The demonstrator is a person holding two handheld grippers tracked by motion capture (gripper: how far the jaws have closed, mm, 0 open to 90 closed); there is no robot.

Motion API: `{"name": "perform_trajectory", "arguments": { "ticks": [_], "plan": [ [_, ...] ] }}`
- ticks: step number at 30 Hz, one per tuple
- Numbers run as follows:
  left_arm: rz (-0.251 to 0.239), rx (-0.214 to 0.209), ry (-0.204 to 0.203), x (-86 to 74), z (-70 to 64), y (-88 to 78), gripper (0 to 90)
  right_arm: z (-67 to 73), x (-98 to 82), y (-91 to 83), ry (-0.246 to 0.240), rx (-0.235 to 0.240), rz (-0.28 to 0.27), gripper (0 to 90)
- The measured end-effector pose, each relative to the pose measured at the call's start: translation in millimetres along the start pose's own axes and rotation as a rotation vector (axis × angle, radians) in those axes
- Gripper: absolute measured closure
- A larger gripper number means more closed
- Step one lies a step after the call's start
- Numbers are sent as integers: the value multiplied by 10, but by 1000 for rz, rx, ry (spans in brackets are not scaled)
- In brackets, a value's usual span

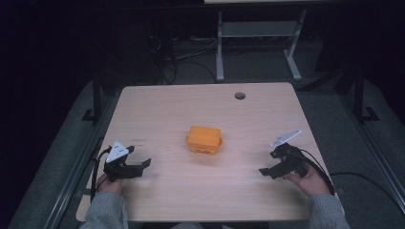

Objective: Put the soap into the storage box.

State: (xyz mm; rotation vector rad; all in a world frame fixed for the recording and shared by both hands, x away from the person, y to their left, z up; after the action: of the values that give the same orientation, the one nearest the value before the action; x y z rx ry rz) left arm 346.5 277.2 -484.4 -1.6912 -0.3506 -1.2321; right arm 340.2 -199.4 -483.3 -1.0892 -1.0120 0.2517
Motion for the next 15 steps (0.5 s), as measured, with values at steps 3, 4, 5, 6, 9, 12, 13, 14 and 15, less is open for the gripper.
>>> {"name": "perform_trajectory", "arguments": {
  "ticks": [3,4,5,6,9,12,13,14,15],
  "plan": [
    [-1,-1,0,0,-2,0,138,16,-52,-13,12,-1,-5,147],
    [0,0,1,-1,-1,0,138,24,-70,-16,19,-3,-7,147],
    [0,0,1,-1,-1,0,138,29,-88,-16,19,-4,-13,147],
    [-2,0,-2,-1,0,3,138,34,-108,-18,22,-8,-17,147],
    [-1,-1,-1,-1,-2,1,138,60,-180,-19,38,-6,-26,147],
    [1,-2,6,-1,-4,-2,138,78,-244,-20,46,-10,-30,147],
    [1,-2,6,-1,-4,-2,138,78,-244,-20,46,-10,-30,147],
    [-4,-1,8,0,-8,3,138,89,-283,-29,54,-15,-41,147],
    [-1,-2,10,0,-10,0,138,88,-298,-37,49,-17,-53,147]
  ]
}}
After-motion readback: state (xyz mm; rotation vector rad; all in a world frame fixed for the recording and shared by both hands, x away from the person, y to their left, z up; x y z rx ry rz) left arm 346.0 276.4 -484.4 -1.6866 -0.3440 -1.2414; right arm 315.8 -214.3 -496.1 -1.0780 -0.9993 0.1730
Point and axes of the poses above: each handheld gripper's, and its own axes: y roughly forward along the jaws, x roughly out of its top, z roughly to its left, the point moved 6 cm from there along y, roughly forward along the jaws, and after that the axes turned 3 degrees about -y, right-handed, at the moved point
